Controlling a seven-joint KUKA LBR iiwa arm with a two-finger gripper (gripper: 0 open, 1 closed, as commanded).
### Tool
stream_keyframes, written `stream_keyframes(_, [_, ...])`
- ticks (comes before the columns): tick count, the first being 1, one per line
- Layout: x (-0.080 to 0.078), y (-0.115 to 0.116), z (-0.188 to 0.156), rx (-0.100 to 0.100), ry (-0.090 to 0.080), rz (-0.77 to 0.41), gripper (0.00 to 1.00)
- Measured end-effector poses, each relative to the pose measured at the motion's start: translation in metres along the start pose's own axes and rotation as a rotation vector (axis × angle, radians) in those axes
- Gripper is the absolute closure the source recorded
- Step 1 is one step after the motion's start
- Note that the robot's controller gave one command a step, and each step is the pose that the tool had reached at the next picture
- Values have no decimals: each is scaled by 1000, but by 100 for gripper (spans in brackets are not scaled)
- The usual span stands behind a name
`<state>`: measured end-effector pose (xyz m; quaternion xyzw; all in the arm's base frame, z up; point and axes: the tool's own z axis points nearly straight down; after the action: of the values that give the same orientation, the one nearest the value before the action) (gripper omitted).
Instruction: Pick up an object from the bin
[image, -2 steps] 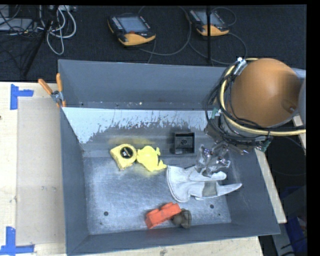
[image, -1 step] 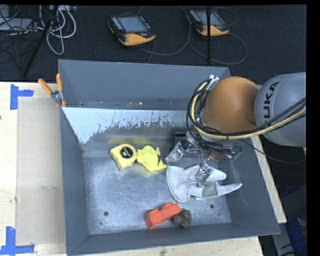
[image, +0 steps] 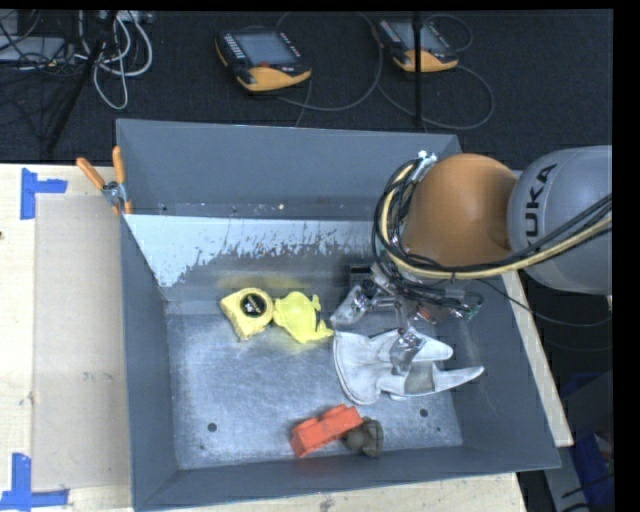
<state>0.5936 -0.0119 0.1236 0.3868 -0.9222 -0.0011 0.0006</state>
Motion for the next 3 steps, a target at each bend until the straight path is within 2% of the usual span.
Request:
stream_keyframes(1, [33, -27, 26, 2, -5, -1, 0])
stream_keyframes(2, [67, -37, 48, 9, -5, -4, 100])
stream_keyframes(3, [67, -37, 48, 9, -5, -4, 100])
